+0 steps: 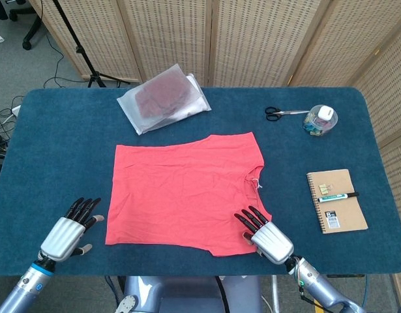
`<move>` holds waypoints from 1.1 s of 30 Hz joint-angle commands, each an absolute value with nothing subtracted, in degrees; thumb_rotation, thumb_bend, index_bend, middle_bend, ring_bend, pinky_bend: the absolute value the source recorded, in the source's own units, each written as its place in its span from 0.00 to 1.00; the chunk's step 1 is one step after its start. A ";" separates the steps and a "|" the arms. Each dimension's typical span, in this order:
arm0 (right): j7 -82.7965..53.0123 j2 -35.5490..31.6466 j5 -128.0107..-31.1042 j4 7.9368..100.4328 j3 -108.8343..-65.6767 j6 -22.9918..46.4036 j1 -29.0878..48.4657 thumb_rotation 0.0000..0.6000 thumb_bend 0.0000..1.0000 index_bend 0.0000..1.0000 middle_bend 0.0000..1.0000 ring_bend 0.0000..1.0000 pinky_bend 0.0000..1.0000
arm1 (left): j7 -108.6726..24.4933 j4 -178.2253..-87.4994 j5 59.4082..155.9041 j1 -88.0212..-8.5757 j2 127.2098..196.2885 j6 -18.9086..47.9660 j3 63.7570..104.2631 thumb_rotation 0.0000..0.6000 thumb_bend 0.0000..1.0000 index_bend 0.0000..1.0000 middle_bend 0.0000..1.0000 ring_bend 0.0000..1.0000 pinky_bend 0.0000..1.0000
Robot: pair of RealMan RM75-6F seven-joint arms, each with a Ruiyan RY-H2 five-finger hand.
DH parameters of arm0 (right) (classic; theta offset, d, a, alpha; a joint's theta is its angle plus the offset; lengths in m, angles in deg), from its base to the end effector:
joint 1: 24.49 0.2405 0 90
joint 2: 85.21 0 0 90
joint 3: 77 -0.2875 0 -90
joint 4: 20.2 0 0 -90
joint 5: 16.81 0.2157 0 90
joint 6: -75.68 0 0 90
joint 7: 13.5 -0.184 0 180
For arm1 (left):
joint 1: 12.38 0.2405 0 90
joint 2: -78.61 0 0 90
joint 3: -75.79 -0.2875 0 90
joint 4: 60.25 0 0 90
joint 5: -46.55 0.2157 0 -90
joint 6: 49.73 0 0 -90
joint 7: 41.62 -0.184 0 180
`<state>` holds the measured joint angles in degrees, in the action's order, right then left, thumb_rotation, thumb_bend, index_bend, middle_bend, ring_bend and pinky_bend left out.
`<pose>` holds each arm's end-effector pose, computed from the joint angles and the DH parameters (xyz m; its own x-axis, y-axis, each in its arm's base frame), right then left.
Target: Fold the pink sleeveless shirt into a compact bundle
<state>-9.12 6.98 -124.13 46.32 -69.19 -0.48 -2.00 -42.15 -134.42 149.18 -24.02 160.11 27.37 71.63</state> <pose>-0.2549 -0.2503 -0.0525 0.5708 -0.1056 0.8143 -0.6460 -0.6699 0.3659 -0.3174 0.2245 0.0210 0.4992 0.1852 0.8464 0.8208 -0.4141 -0.3935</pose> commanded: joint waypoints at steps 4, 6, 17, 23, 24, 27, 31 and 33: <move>-8.76 7.03 -123.90 46.36 -69.10 -0.43 -1.97 1.00 0.44 0.62 0.10 0.00 0.00 | -39.65 -131.08 149.15 -24.86 163.54 26.33 70.17 1.00 0.01 0.33 0.00 0.00 0.00; -8.62 7.05 -123.84 46.33 -69.08 -0.44 -1.94 1.00 0.44 0.62 0.10 0.00 0.00 | -39.62 -129.99 149.09 -24.95 164.70 26.35 69.98 1.00 0.01 0.34 0.00 0.00 0.00; -8.26 7.09 -123.31 46.33 -69.10 -0.46 -1.89 1.00 0.44 0.62 0.10 0.00 0.00 | -40.51 -126.47 148.64 -26.14 168.73 26.45 70.21 1.00 0.02 0.34 0.00 0.00 0.00; -8.07 7.06 -123.11 46.41 -69.10 -0.48 -1.84 1.00 0.47 0.62 0.10 0.00 0.00 | -40.88 -126.28 148.12 -26.59 169.59 26.61 70.26 1.00 0.07 0.37 0.00 0.00 0.00; -8.05 7.05 -123.06 46.42 -69.09 -0.44 -1.82 1.00 0.47 0.62 0.10 0.00 0.00 | -41.06 -126.32 148.03 -26.69 169.69 26.54 70.24 1.00 0.10 0.38 0.00 0.00 0.00; -8.03 7.05 -122.93 46.40 -69.12 -0.46 -1.81 1.00 0.47 0.62 0.10 0.00 0.00 | -41.26 -126.56 147.69 -26.84 169.82 26.53 70.23 1.00 0.15 0.39 0.00 0.00 0.00; -8.00 7.01 -122.83 46.44 -69.14 -0.45 -1.74 1.00 0.47 0.62 0.10 0.00 0.00 | -41.85 -126.74 147.10 -27.02 169.87 26.16 70.13 1.00 0.20 0.41 0.00 0.00 0.00; -7.96 7.00 -122.79 46.46 -69.12 -0.42 -1.71 1.00 0.47 0.62 0.10 0.00 0.00 | -42.07 -126.83 146.89 -27.07 169.87 26.08 70.06 1.00 0.22 0.41 0.00 0.00 0.00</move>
<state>-7.96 7.00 -122.79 46.46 -69.12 -0.42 -1.71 -42.03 -126.79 146.94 -27.05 169.87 26.11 70.09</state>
